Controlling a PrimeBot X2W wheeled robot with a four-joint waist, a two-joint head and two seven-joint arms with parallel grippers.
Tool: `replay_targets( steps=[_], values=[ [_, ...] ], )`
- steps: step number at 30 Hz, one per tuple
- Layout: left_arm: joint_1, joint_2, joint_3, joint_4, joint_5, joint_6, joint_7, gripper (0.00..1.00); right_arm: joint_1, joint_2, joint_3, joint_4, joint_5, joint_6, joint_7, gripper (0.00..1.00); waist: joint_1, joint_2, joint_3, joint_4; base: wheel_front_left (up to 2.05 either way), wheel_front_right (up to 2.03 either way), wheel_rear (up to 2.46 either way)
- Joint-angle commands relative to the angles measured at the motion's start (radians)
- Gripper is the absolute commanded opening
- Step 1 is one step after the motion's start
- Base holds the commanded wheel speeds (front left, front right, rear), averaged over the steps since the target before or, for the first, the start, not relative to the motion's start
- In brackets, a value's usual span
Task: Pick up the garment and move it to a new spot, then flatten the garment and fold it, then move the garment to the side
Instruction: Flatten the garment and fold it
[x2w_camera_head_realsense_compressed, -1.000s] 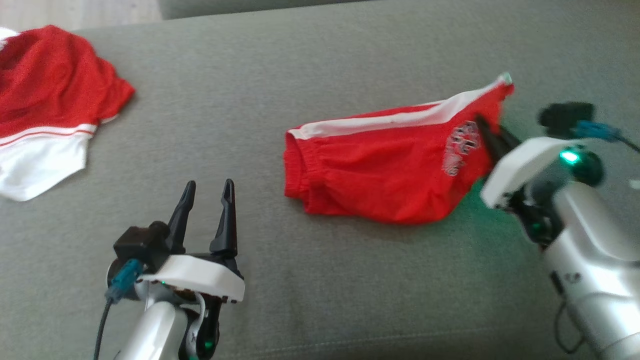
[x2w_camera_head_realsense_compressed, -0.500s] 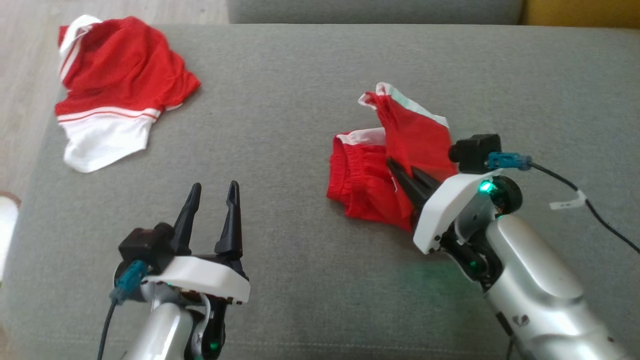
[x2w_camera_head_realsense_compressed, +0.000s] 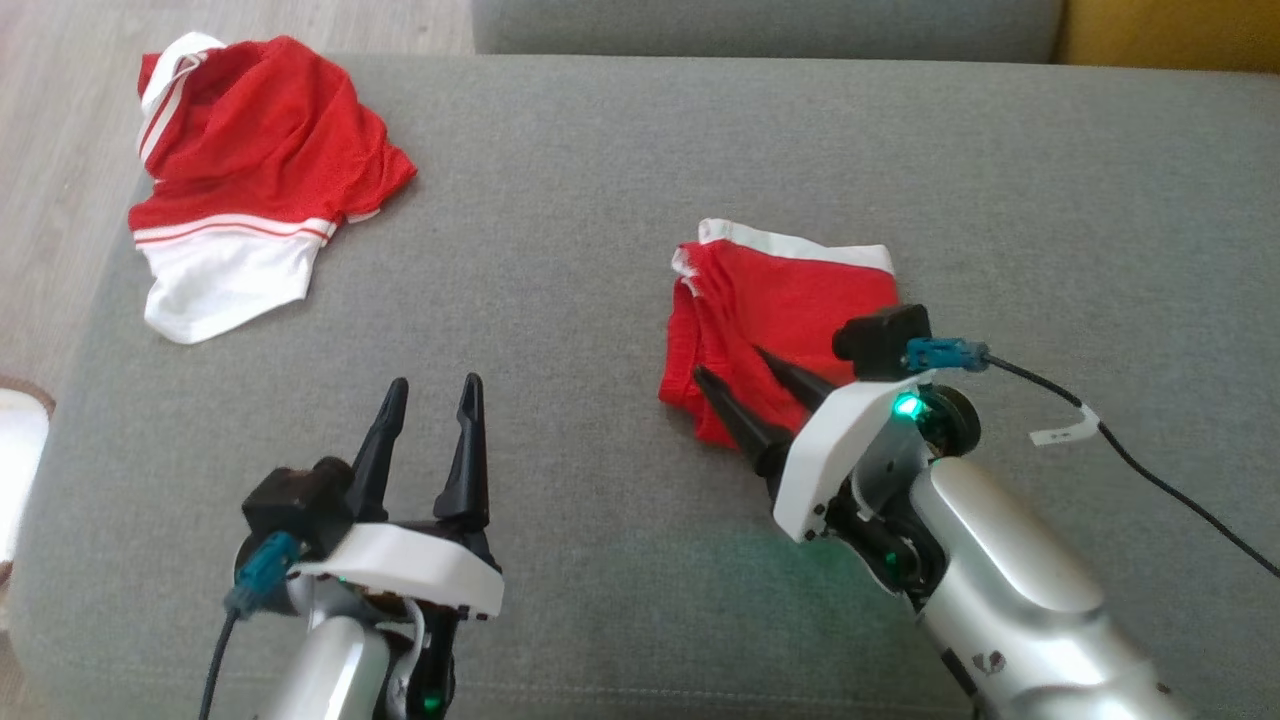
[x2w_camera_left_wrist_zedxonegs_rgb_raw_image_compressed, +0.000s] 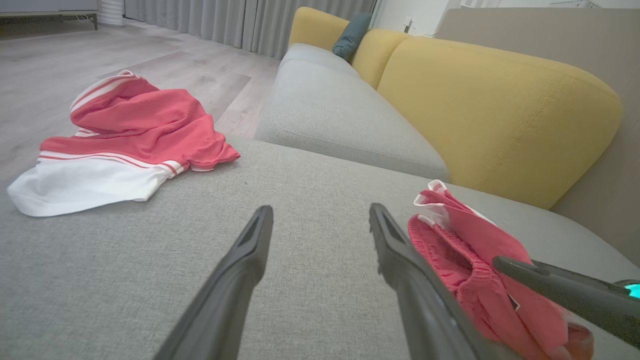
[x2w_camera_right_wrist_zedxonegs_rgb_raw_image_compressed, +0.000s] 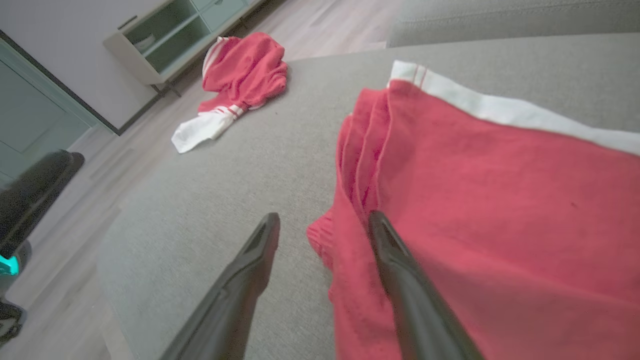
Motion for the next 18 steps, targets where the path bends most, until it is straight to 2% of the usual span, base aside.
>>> replay_targets(
  steps=[1,8,17,18],
  values=[
    [-0.015,-0.002,0.041,-0.026,0.009,-0.004,-0.012,1.00,-0.012,0.007,0.009,-0.049,0.010,0.007,-0.026,1.00,0.0000,0.0000,-0.007,-0.007,0.00,0.00,0.00],
    [-0.001,-0.008,0.040,-0.020,0.012,-0.010,-0.012,1.00,0.043,-0.029,-0.021,-0.122,0.038,0.007,-0.075,1.00,0.0000,0.0000,-0.027,-0.025,0.00,0.00,0.00],
    [0.012,-0.014,0.035,-0.020,0.017,-0.016,-0.012,1.00,0.099,-0.064,-0.174,-0.160,-0.046,0.007,-0.119,1.00,0.0000,0.0000,-0.030,-0.040,0.00,0.00,0.00],
    [0.011,-0.014,0.035,-0.019,0.018,-0.017,-0.012,1.00,0.101,-0.064,-0.175,-0.156,-0.061,0.007,-0.120,0.93,0.0000,0.0000,-0.029,-0.039,0.00,0.00,0.00]
  ],
)
